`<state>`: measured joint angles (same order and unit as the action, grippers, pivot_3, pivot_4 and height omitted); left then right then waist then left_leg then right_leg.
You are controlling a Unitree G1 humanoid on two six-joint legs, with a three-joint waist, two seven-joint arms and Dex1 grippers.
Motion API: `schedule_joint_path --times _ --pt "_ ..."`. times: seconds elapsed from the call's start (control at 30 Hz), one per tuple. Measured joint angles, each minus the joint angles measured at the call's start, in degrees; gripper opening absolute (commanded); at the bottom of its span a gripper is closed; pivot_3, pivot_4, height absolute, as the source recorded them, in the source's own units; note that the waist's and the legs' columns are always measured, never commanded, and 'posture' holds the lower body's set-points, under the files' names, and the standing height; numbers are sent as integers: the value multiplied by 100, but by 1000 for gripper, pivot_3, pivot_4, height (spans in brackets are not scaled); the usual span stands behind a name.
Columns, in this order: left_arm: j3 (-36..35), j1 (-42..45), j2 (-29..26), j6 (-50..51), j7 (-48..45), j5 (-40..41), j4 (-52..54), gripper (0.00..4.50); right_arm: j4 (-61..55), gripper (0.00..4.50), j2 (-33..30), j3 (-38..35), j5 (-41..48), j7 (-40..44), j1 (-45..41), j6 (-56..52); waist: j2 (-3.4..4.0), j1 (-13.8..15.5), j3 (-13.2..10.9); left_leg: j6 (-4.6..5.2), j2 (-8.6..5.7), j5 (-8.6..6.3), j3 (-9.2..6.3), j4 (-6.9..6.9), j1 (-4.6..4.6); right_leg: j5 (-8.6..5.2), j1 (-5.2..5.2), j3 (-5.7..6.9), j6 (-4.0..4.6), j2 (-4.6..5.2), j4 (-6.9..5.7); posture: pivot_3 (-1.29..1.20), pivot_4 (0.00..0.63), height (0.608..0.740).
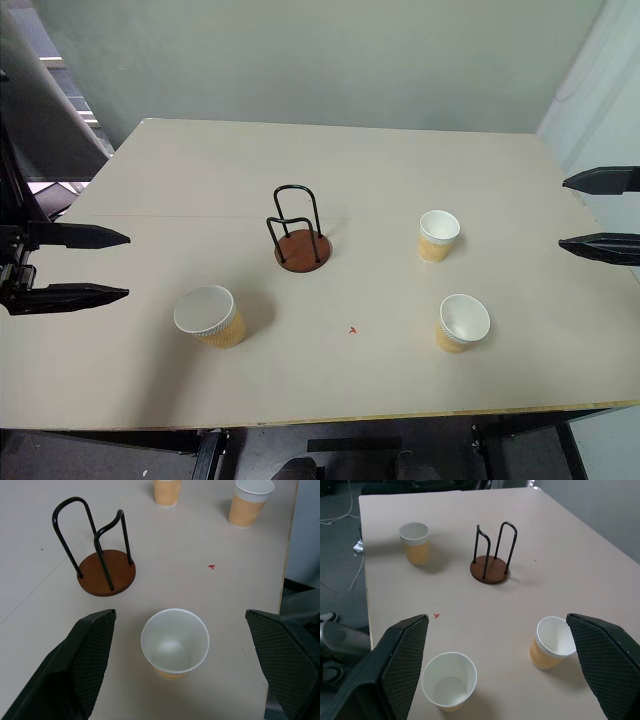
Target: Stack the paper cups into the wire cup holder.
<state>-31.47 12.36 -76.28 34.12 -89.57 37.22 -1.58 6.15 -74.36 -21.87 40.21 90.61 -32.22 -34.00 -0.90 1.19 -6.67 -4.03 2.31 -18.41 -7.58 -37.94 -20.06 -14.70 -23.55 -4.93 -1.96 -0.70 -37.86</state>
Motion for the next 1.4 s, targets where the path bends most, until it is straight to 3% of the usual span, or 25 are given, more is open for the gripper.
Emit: schedule_joint_path --times 0.3,0.43,0.57,0.7,0.87,1.1,1.37,1.4 --pt "77 77 108 -31 106 -17 -15 4436 3 4500 9 24 -14 -23 10 81 0 6 0 3 -2 -3 1 -3 0 0 1 -1 0 1 -1 0 150 740" --pt "595 688 394 -187 431 -73 -68 4436 8 4500 37 35 -65 -80 18 123 2 33 1 2 -5 -2 -2 -9 1 0 3 -1 0 4 -5 0 150 740" --pt "1507 1577 1021 -275 809 -287 -267 4436 3 4500 167 75 -105 -186 -11 143 1 47 1 1 -7 -1 -3 -19 0 2 6 -1 -4 6 -7 0 150 740" --pt "2484 2334 1759 -766 1086 -1017 -1093 4436 -14 4500 215 88 -104 -256 -27 131 3 41 2 -5 -7 2 -2 -20 -2 4 3 -1 -7 5 -6 0 150 740" --pt "3202 3407 2582 -1381 1239 -1752 -2598 4436 -161 4500 214 55 -95 -310 6 72 2 47 2 -10 -6 5 -3 -30 -20 14 1 0 -30 4 8 0 150 740" --pt "3485 4359 3421 -2024 1045 -2252 -4183 4436 -352 4500 206 -131 -51 -439 268 -98 3 61 2 -10 -14 5 -3 -45 -51 27 3 -3 -80 3 58 0 150 740" --pt "3573 4713 3871 -2512 944 -2649 -5092 4436 -698 4500 205 -523 -14 -648 672 -220 3 89 2 2 -23 -1 -7 -90 -95 53 -1 -8 -131 2 88 0 150 740" --pt "3572 4785 3930 -2597 1022 -2684 -5177 4280 -714 4500 205 -556 3 -669 691 -232 3 111 2 6 -27 -3 -8 -98 -97 50 0 -9 -137 5 93 0 150 740"
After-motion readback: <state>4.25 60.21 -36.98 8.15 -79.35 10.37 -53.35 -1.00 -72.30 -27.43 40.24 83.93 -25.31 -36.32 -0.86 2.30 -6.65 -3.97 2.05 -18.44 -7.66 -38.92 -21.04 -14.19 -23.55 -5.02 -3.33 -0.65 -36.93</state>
